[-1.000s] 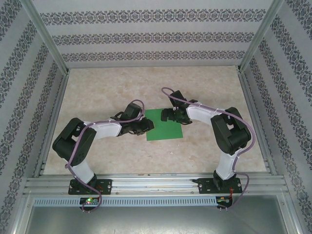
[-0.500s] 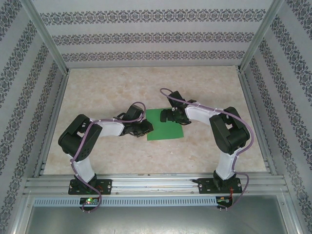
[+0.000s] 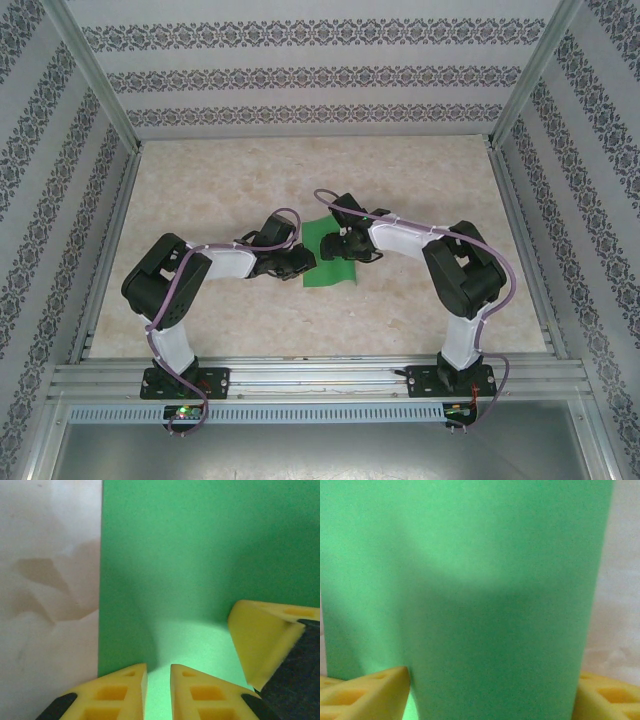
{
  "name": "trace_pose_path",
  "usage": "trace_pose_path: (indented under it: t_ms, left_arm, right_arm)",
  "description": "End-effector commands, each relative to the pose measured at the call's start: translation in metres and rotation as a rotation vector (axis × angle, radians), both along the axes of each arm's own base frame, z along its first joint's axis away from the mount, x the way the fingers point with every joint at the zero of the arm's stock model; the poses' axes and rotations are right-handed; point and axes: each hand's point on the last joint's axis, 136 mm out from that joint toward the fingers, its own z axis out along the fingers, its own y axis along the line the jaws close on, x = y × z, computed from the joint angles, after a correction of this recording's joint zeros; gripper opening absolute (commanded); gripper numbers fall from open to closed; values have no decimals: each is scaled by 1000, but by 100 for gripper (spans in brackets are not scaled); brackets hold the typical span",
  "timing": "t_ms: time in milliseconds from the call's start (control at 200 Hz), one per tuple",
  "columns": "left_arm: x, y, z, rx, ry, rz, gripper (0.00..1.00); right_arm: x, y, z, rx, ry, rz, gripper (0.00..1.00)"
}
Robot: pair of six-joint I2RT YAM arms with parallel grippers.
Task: Fold a paper plane with a square sheet of paper (fold left side to right side)
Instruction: Pick up the square sheet of paper from the center of the table.
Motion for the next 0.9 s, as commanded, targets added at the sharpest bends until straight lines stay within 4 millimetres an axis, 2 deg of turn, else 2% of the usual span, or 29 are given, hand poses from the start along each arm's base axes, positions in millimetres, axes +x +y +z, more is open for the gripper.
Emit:
trace_pose_path:
  t_ms: [0, 110, 255, 475, 729, 894]
  left_arm:
    - [-1, -5, 2, -16, -15, -1, 24]
    - [2, -6, 15, -35, -53, -8, 29]
    - [8, -3, 44, -65, -137, -9, 39]
    - [9, 29, 94, -78, -291, 11, 55]
    - [-1, 64, 166, -286, -548, 12, 78]
    - [-19, 65, 219, -430, -724, -60, 93]
  right_arm:
    - [-4, 5, 0, 19, 33, 6, 68]
    - [-2, 6, 8, 70, 26, 10, 57]
    - [0, 10, 18, 176, 0, 14, 43]
    - [5, 11, 45, 384, -86, 49, 30]
    - [1, 7, 118, 753, -272, 147, 25]
    - [-15, 3, 175, 912, -360, 255, 25]
